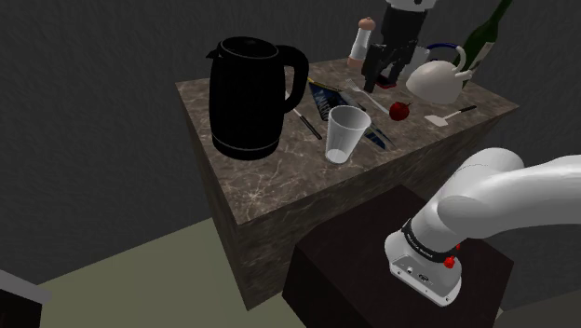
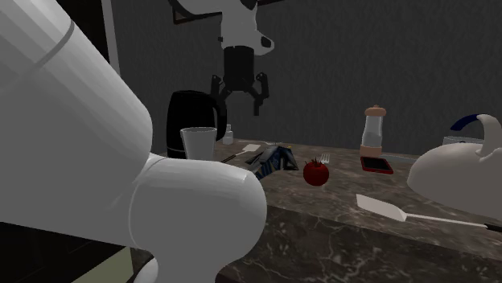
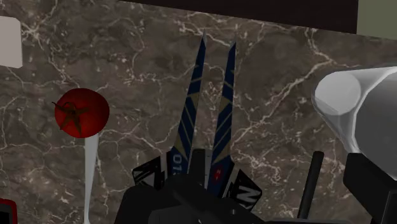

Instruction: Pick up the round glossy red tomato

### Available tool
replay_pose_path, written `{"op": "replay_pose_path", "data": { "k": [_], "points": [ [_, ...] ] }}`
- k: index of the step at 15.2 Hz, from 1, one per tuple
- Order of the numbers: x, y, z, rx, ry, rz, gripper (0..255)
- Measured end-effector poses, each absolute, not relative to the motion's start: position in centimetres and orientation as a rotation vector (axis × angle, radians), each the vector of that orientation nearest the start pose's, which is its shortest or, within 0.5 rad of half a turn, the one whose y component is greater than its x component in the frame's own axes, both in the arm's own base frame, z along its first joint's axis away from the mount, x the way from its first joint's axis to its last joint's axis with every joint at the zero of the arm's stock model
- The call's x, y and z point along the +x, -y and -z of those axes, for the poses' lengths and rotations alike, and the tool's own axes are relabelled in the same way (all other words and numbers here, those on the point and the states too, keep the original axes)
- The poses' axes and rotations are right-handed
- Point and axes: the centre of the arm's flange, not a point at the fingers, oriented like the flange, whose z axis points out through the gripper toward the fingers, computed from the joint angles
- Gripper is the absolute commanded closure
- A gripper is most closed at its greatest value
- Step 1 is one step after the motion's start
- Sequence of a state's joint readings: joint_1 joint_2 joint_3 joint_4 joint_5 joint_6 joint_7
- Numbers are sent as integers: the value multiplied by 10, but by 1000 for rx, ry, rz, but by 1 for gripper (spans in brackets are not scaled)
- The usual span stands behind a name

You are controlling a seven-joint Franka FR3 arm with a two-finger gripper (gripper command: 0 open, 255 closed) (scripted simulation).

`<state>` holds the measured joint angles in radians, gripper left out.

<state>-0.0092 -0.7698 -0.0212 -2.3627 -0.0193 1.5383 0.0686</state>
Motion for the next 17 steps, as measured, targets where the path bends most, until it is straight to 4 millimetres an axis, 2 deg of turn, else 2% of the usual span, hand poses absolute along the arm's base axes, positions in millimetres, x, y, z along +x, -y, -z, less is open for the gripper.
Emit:
{"op": "replay_pose_path", "data": {
  "k": [2, 5, 17],
  "points": [
    [306, 17, -578, -3149, -150, -80, 0],
    [301, 40, -558, -3183, -170, -48, 0],
    [273, 159, -496, -3338, -265, 117, 0]
  ]
}}
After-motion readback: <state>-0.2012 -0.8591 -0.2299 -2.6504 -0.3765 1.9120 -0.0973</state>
